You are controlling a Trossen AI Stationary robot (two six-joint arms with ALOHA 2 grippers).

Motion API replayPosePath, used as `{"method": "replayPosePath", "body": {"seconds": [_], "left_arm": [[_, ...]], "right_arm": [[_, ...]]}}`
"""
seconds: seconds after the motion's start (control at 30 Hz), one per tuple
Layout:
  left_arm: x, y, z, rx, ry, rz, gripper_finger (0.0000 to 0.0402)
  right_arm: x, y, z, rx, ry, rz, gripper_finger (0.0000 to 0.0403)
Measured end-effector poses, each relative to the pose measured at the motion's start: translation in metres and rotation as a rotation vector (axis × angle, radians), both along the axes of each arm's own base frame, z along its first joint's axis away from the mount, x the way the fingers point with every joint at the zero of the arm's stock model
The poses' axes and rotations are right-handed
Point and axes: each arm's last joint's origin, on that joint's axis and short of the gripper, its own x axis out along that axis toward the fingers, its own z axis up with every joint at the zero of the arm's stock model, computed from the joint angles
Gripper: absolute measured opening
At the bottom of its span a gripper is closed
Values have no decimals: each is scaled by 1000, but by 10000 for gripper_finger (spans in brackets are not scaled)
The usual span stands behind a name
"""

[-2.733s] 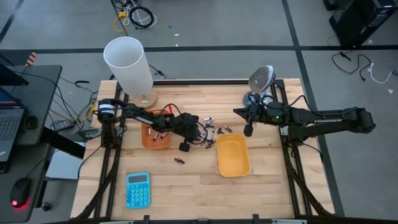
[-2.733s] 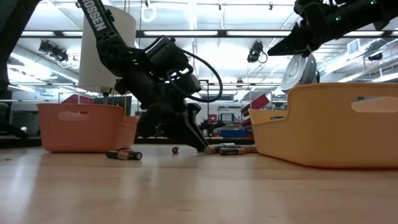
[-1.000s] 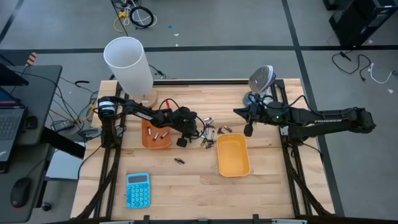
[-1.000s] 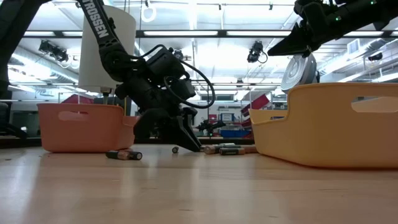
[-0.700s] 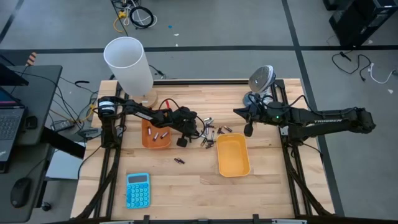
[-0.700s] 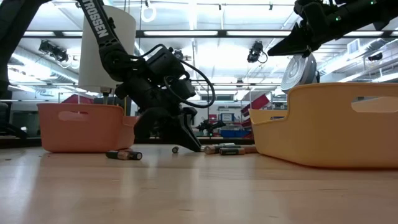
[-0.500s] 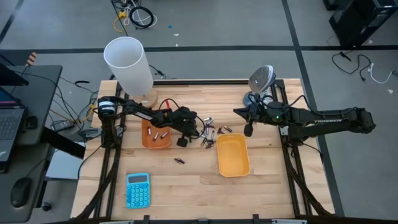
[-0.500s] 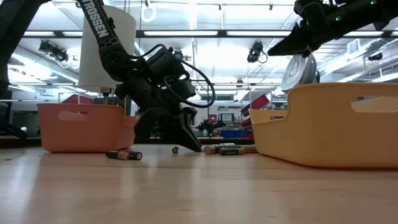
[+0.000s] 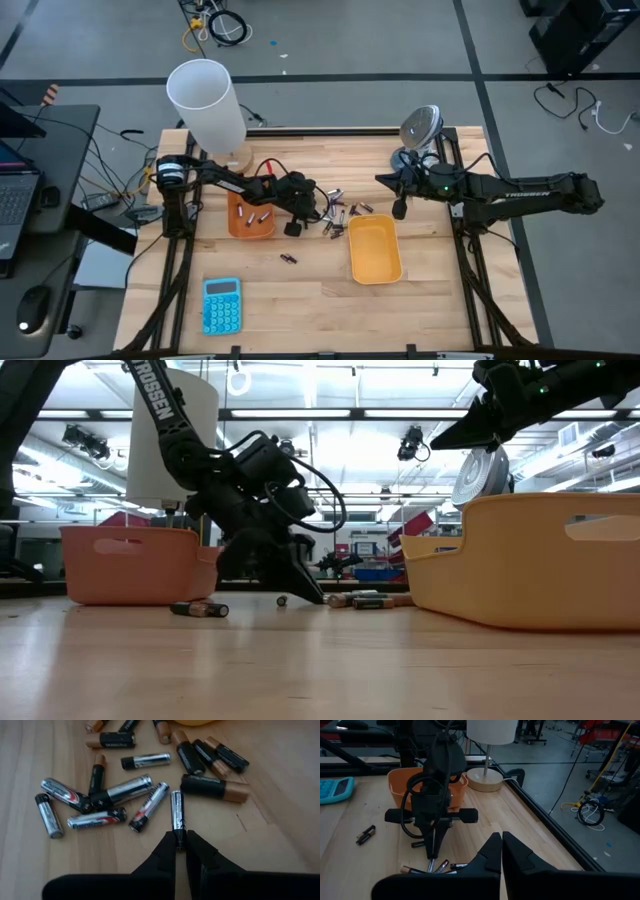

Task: Sort batteries
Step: Put the silver battery into the orange bin

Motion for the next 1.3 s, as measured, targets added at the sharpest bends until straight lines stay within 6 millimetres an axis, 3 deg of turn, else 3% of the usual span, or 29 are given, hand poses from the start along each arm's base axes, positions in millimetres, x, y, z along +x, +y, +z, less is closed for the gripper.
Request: {"method": "replayPosePath", "body": {"seconds": [0.23, 0.7, 1.3], "left_arm": [[-1, -1, 13, 5, -31, -3, 16], [-2, -2, 18, 6, -40, -7, 16], [-18, -20, 76, 26, -122, -46, 16]], "right_arm": [[0, 0, 0, 5, -2, -1, 3], [0, 0, 0, 5, -2, -1, 3], [0, 0, 0, 5, -1, -1, 3]]}}
